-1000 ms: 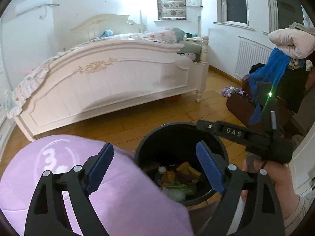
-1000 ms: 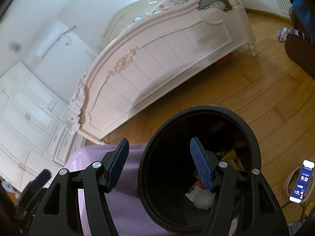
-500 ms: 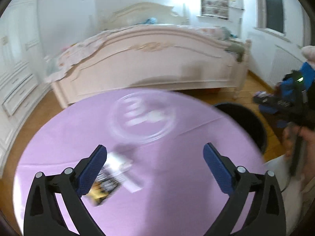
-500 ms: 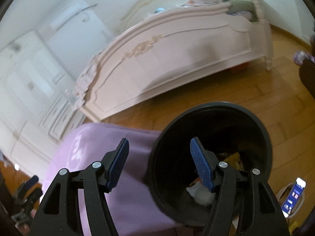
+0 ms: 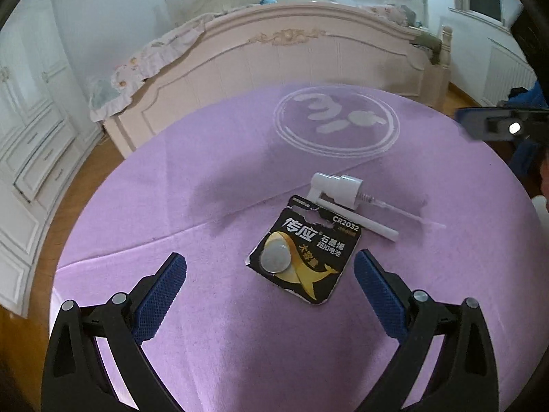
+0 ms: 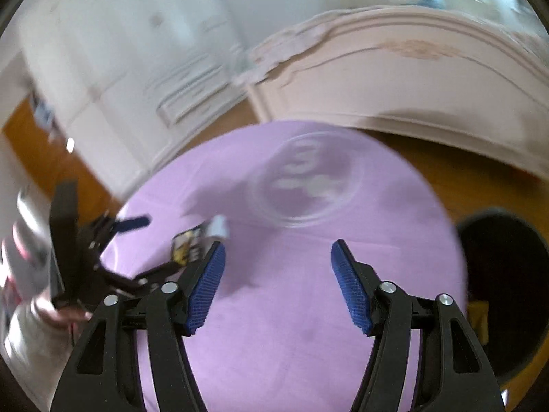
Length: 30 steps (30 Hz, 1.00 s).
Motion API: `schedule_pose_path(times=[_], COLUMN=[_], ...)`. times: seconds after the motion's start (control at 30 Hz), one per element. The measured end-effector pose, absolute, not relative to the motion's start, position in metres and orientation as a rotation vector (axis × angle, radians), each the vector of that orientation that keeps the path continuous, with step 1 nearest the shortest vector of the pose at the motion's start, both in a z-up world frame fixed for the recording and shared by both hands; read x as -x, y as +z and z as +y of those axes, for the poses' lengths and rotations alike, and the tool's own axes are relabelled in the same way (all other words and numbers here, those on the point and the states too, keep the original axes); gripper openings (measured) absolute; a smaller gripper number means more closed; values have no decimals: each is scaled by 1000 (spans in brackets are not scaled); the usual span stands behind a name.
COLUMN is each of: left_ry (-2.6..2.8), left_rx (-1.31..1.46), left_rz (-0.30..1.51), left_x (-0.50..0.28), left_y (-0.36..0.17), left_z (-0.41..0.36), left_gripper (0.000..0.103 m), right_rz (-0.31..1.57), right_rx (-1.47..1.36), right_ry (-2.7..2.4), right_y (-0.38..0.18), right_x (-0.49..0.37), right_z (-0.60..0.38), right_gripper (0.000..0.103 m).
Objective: Collect trash
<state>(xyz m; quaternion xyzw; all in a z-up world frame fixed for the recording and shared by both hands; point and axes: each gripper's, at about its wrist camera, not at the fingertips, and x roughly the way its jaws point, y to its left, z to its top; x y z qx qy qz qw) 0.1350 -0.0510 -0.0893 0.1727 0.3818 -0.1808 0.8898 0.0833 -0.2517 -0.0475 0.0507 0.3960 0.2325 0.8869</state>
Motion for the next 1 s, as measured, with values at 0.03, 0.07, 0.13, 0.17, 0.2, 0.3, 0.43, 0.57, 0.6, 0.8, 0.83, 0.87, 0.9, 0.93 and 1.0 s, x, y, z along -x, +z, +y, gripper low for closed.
schedule_pose_path(times=[0.03, 0.07, 0.13, 0.17, 0.2, 0.3, 0.43, 0.57, 0.6, 0.8, 0.83, 0.87, 0.9, 0.93, 1.0], left_ry=[-388, -399, -416, -428, -438, -465, -496, -530, -531, -531, -526, -523, -515, -508, -512], left_rx=[-366, -377, -389, -388, -385, -378, -338, -311, -310, -306, -300, -296, -286, -273, -208], left_rz=[792, 790, 799, 809, 813, 822, 852, 861, 858, 840, 841, 841, 841, 839, 843], left_x=[-138, -138, -136, -137, -138, -139, -145, -150, -152, -155, -155, -155, -155, -154, -155], left_y=[-90, -92, -97, -99, -99, -100, -101, -101, -101, -98, -98, -98, -97, -97, -95], left_z=[-52, -53, -53, -53, -53, -51, -47, -48, -49, -60, -61, -61, -61, -59, -55], left_gripper=[97, 97, 97, 97, 97, 97, 96, 86, 82, 63, 62, 61, 58, 48, 30], right_rz=[834, 845, 872, 886, 900, 938, 959, 955, 950, 911, 899, 888, 880, 869, 852], right_rx=[-70, -48, -21, -8, 0, 31, 86, 51, 40, -73, -95, -115, -129, -149, -186], right_ry=[497, 513, 526, 529, 535, 547, 549, 541, 531, 515, 512, 510, 508, 505, 500], right_y=[-48, -49, -54, -58, -62, -74, -88, -89, -89, -84, -82, -80, -77, -75, -72], right_x=[-89, -94, -104, -108, -112, -125, -139, -141, -140, -129, -125, -121, -117, -112, -103], right_z=[-237, -225, -207, -199, -191, -172, -153, -157, -161, -196, -203, -211, -215, -223, -237], right_gripper=[60, 60, 60, 60, 60, 55, 38, 24, 24, 24, 24, 24, 24, 24, 24])
